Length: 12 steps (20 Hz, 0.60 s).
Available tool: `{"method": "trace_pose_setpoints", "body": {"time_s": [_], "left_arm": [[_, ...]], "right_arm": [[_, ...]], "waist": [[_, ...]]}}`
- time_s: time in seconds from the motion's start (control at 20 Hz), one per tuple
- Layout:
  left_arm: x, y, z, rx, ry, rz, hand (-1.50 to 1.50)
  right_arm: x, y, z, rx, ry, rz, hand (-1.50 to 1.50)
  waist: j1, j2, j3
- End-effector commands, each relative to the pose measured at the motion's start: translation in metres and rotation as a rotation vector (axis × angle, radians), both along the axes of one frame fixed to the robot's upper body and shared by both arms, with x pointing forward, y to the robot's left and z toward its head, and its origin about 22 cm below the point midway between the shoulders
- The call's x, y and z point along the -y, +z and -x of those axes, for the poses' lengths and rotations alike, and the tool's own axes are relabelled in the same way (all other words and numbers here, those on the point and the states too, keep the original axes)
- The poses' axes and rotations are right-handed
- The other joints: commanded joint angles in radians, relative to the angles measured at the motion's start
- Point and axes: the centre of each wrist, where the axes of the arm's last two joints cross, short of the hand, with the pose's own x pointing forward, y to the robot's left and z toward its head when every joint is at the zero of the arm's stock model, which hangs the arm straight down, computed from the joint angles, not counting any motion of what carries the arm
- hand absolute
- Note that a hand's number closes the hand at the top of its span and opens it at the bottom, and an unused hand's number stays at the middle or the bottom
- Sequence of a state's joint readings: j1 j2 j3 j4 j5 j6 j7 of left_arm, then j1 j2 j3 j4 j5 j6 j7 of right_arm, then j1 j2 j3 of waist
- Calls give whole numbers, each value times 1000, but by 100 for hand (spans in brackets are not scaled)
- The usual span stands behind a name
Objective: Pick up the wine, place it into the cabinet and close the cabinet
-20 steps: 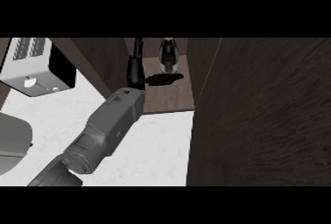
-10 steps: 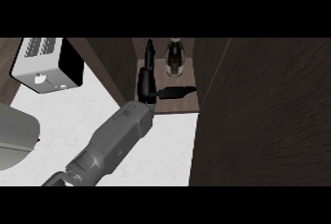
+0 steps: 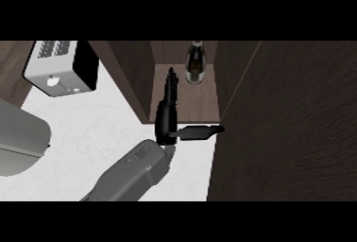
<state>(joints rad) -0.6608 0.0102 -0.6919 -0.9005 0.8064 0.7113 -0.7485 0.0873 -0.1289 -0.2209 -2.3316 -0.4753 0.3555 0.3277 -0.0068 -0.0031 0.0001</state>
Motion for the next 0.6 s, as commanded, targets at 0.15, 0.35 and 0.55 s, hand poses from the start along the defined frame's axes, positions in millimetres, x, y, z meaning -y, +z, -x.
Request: {"method": "trace_pose_setpoints", "body": {"time_s": [0.15, 0.35, 0.55], "left_arm": [[-16, -3, 66, 3, -87, 69, -150], [-27, 6, 92, 13, -87, 75, -150], [-46, 18, 124, -3, -68, 76, 150]], "right_arm": [[1, 18, 25, 10, -31, 4, -150], [8, 15, 17, 11, -43, 10, -150], [3, 12, 20, -4, -42, 39, -150]], "waist": [[10, -3, 0], [8, -1, 0], [10, 0, 0]]}}
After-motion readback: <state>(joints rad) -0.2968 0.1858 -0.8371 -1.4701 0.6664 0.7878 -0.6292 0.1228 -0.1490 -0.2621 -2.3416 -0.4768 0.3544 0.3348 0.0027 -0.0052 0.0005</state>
